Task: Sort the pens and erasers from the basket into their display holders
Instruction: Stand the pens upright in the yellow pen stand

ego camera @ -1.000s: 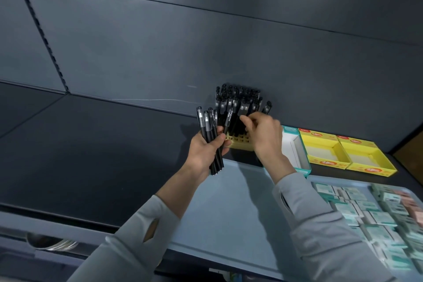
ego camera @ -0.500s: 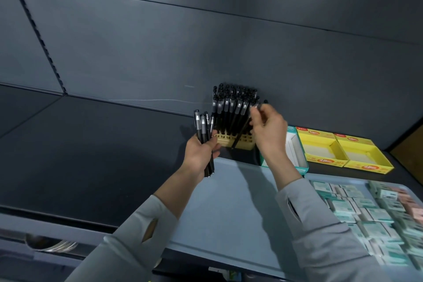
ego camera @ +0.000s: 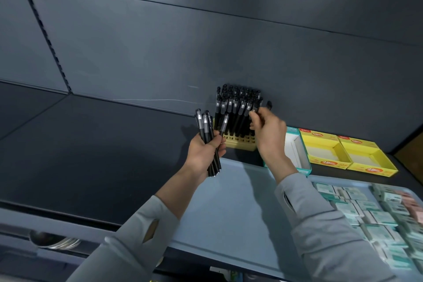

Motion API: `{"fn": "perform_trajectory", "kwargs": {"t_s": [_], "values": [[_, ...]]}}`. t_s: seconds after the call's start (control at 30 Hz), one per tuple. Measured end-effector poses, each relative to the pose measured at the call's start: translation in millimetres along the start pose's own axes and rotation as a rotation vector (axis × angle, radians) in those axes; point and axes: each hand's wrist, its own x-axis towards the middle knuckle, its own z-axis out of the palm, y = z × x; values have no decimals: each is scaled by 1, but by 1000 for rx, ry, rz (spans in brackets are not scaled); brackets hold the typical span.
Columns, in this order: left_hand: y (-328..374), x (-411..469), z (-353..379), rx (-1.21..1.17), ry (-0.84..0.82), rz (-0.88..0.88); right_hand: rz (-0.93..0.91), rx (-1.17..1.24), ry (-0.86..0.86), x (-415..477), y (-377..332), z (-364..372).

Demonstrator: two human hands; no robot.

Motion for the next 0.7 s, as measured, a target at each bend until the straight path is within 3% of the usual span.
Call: {"fn": "perform_trajectory", "kwargs": {"t_s": [0.23, 0.43, 0.7], "values": [[0, -1, 5, -2, -43, 46, 104, 36, 90, -13, -14, -12], [-3, -3, 13, 45, -59, 53, 21, 244, -119, -31, -35, -9], [-6, -4, 12, 175, -10, 61, 125, 322, -167, -28, -24, -9]]}}
